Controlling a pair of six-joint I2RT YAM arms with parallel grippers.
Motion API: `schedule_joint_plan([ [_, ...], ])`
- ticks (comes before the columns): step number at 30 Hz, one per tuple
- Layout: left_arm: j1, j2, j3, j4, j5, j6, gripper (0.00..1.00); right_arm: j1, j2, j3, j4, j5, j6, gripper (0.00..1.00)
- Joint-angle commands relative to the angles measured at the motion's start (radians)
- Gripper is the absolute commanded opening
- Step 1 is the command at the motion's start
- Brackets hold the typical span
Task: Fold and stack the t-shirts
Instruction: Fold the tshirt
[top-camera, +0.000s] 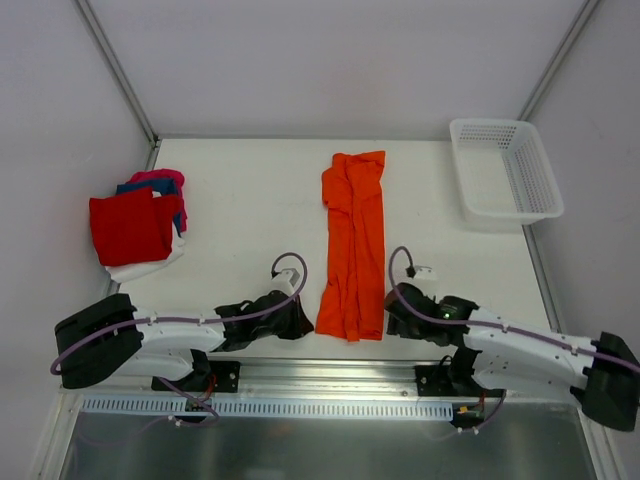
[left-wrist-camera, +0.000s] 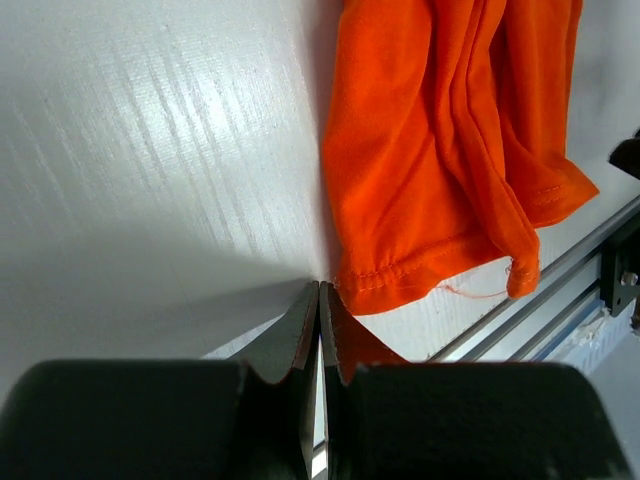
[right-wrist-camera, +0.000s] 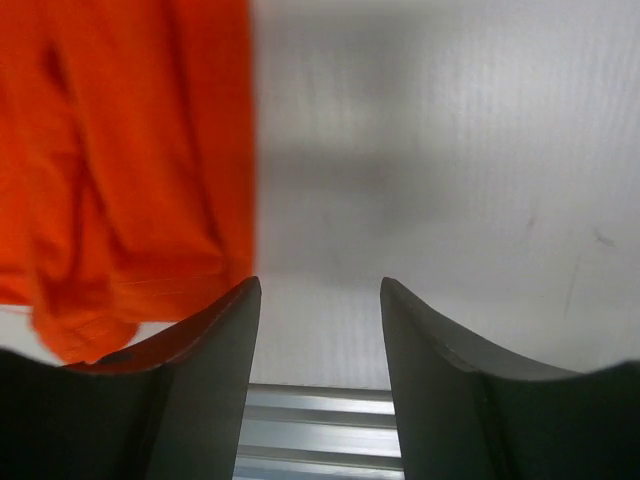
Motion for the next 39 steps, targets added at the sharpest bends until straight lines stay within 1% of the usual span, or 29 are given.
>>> schedule_joint_plan([
  [1, -0.054, -0.032, 0.025, -0.135, -0.12, -0.001, 0.0, 0.144, 0.154, 0.201, -0.072, 0.214, 0.102, 0.56],
  [2, -0.065, -0.04, 0.044, -0.21, -0.149, 0.012, 0.0, 0.165, 0.238, 0.247, -0.103, 0.236, 0.115, 0.56],
  [3, -0.074, -0.054, 0.059, -0.235, -0.191, 0.018, 0.0, 0.194, 0.272, 0.319, -0.122, 0.263, 0.118, 0.57],
  [4, -0.083, -0.062, 0.083, -0.255, -0.2, 0.024, 0.0, 0.207, 0.296, 0.346, -0.145, 0.279, 0.119, 0.57],
  [7, -0.086, -0.088, 0.094, -0.272, -0.206, 0.035, 0.0, 0.236, 0.333, 0.398, -0.139, 0.297, 0.113, 0.57],
  [10, -0.085, -0.103, 0.087, -0.271, -0.212, 0.026, 0.0, 0.242, 0.346, 0.404, -0.133, 0.31, 0.107, 0.55],
  [13, -0.085, -0.1, 0.082, -0.269, -0.208, 0.021, 0.0, 0.242, 0.372, 0.393, -0.112, 0.29, 0.106, 0.52],
  [16, -0.085, -0.095, 0.078, -0.271, -0.203, 0.021, 0.0, 0.256, 0.408, 0.39, -0.05, 0.247, 0.089, 0.48],
  [18, -0.086, -0.099, 0.076, -0.271, -0.203, 0.019, 0.0, 0.279, 0.428, 0.402, -0.042, 0.244, 0.09, 0.43],
  [20, -0.086, -0.102, 0.071, -0.271, -0.206, 0.015, 0.0, 0.288, 0.461, 0.427, -0.045, 0.238, 0.089, 0.41],
  [24, -0.086, -0.103, 0.067, -0.272, -0.203, 0.013, 0.0, 0.305, 0.5, 0.452, -0.085, 0.238, 0.11, 0.41],
  [31, -0.086, -0.085, 0.067, -0.269, -0.2, 0.018, 0.0, 0.323, 0.498, 0.403, -0.088, 0.213, 0.165, 0.4],
  [39, -0.086, -0.076, 0.065, -0.271, -0.193, 0.012, 0.0, 0.325, 0.57, 0.399, -0.082, 0.186, 0.181, 0.38],
])
